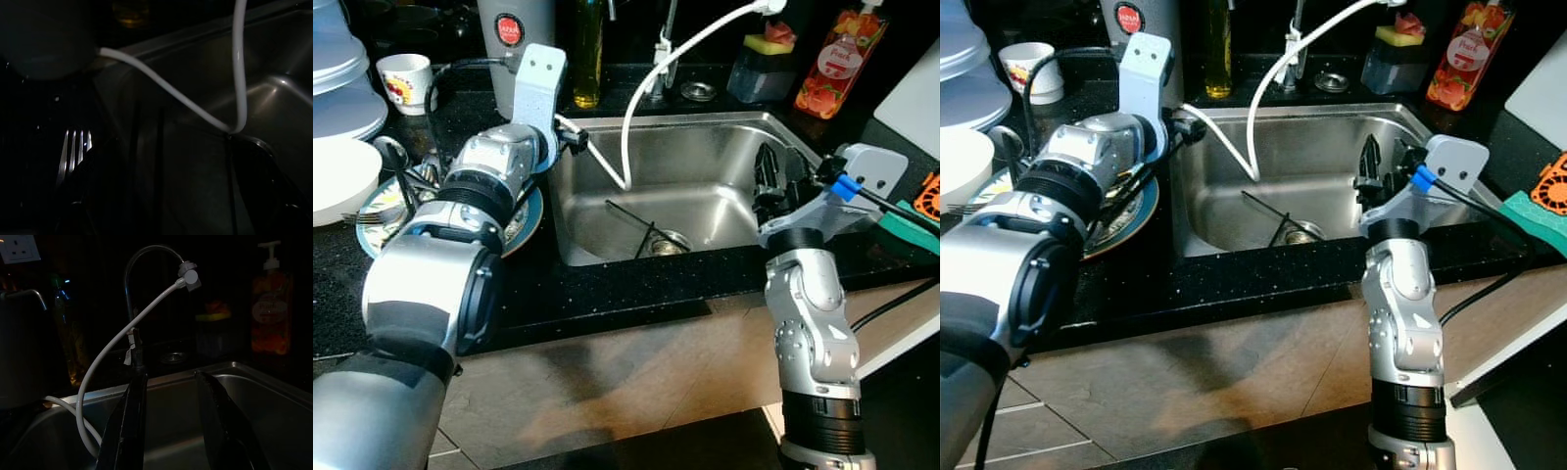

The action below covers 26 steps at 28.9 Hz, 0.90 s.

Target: Kitchen organization

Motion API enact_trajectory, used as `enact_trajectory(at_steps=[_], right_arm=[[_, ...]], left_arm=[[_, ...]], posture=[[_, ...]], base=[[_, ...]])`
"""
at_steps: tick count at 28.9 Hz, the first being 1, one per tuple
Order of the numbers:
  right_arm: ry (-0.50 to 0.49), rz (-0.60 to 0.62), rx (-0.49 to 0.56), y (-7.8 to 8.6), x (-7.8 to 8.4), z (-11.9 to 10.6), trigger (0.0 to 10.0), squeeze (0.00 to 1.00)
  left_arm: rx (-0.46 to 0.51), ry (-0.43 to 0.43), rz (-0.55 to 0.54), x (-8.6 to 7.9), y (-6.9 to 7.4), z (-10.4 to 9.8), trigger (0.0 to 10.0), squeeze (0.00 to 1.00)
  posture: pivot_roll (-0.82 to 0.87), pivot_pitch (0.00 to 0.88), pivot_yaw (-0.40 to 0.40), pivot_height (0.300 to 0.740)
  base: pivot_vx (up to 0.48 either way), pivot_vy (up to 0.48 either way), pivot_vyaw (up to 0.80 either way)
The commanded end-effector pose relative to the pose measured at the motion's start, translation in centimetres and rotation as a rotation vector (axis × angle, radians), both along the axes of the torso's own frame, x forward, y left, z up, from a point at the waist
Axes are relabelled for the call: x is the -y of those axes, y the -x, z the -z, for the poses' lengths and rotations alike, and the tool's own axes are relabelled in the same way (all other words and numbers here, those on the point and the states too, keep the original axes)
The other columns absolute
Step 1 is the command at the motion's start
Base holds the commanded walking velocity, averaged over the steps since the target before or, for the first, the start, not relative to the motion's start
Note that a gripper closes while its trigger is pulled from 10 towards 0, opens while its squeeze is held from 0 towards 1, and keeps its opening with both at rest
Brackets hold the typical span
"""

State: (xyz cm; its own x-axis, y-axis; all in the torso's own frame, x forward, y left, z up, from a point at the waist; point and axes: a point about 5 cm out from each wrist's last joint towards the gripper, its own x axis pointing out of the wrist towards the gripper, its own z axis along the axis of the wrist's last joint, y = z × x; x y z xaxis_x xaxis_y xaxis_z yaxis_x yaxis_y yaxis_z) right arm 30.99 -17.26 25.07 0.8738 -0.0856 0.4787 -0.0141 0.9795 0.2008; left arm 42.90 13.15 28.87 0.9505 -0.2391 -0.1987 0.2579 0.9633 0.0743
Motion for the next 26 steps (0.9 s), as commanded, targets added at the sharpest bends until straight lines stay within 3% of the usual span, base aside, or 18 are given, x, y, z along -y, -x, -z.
enact_trajectory(at_steps=[1,23,24,25,26], right_arm=[[-0.008,0.005,0.003,0.0,0.2,0.0,10.0,0.00],[-0.013,0.011,0.004,0.0,0.2,0.1,10.0,0.00],[-0.013,0.012,0.003,0.0,0.3,0.2,10.0,0.00],[-0.013,0.012,0.003,0.0,0.3,0.2,10.0,0.00],[-0.014,0.013,0.002,0.1,0.3,0.2,10.0,0.00]], left_arm=[[-0.021,-0.034,-0.043,-1.0,0.0,0.4,10.0,0.00],[-0.130,-0.057,-0.061,-1.9,0.3,3.5,10.0,0.00],[-0.137,-0.061,-0.057,-1.8,0.4,3.7,8.2,0.00],[-0.137,-0.061,-0.057,-1.8,0.4,3.7,8.2,0.00],[-0.154,-0.056,-0.044,-1.6,0.4,4.1,2.7,0.00]], posture=[[0.06,0.028,-0.021,0.740],[0.06,0.034,-0.011,0.740],[0.06,0.034,-0.011,0.740],[0.06,0.034,-0.011,0.740],[0.06,0.034,-0.011,0.740]], base=[[0.000,0.000,0.00],[0.000,0.000,0.00],[0.000,0.000,0.00],[0.000,0.000,0.00],[0.000,0.000,0.00]])
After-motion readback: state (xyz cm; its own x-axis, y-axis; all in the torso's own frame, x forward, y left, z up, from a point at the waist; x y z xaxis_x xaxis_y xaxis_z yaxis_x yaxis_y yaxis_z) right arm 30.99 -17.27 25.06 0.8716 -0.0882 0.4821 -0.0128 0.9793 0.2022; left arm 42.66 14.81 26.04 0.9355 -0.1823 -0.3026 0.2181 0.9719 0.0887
